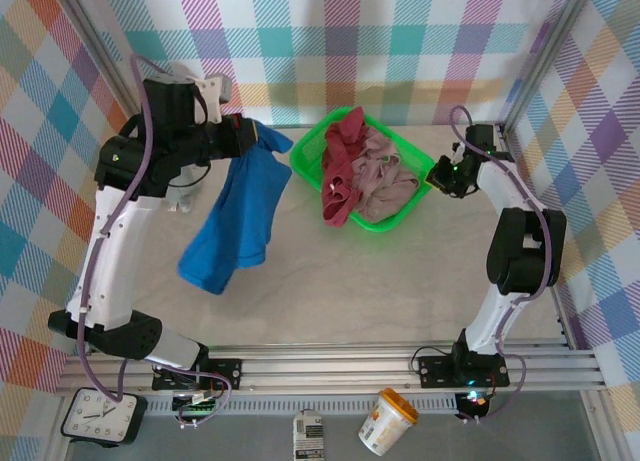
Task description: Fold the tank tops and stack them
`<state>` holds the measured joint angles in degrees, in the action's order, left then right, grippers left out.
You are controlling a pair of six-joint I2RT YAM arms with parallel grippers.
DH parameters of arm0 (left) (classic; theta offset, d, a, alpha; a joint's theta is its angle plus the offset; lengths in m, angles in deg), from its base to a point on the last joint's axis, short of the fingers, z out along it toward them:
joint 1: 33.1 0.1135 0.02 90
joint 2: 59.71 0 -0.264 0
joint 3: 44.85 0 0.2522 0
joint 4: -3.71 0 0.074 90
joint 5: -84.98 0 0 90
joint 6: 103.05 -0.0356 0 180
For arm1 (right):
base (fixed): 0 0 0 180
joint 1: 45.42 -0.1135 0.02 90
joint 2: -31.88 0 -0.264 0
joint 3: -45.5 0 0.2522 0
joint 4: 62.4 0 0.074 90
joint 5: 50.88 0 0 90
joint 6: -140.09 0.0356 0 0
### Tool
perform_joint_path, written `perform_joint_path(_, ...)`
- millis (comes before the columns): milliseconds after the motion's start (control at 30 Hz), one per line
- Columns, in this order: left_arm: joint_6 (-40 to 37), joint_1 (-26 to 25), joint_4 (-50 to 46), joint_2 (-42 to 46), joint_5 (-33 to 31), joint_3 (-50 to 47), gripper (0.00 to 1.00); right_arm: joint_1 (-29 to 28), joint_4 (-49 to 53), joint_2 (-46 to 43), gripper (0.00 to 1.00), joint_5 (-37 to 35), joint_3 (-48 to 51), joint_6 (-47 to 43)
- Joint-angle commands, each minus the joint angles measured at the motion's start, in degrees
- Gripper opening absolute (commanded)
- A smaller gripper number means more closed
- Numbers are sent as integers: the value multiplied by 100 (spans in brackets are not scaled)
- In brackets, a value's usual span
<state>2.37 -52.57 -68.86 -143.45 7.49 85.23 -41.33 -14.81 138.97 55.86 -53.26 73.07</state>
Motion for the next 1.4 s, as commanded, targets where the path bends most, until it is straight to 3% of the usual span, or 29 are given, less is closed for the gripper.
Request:
perform_joint_path(0, 116, 129, 236, 274, 184, -757, 0, 227, 412, 429, 0, 14, -463, -875)
perform_joint_path(267, 1206, 72, 1765, 516, 1528, -2927, 0, 321, 908, 1492, 0, -54, -1734, -1245)
perform_joint_path(467, 1773, -597, 2728, 389, 1605, -4004, 0, 352, 294, 1791, 3, 48, -2102, -1040)
perform_joint_path(533, 1940, -861, 3087, 252, 1614, -4288, 0, 369, 115, 1707, 13, 73, -2008, -1011)
perform_joint_path(767, 2414, -1645, 4066, -707, 1803, -4526, 0, 369, -925, 229, 48, 469, 17, -118)
perform_joint_path(1000, 2529, -2089, 4431, -1547, 1991, -4067, 0, 18, -2015, -1083, 60, 841, 2043, 1191)
perform_joint_path(1167, 2729, -2344, 4736, -1953, 2093, -4049, 0, -404, -2304, -1432, 56, 820, 2656, 1821)
perform_joint_path(1367, 2791, -2479, 4870, -2114, 1999, -4081, 0, -546, -2204, -1358, 28, 643, 2707, 1868)
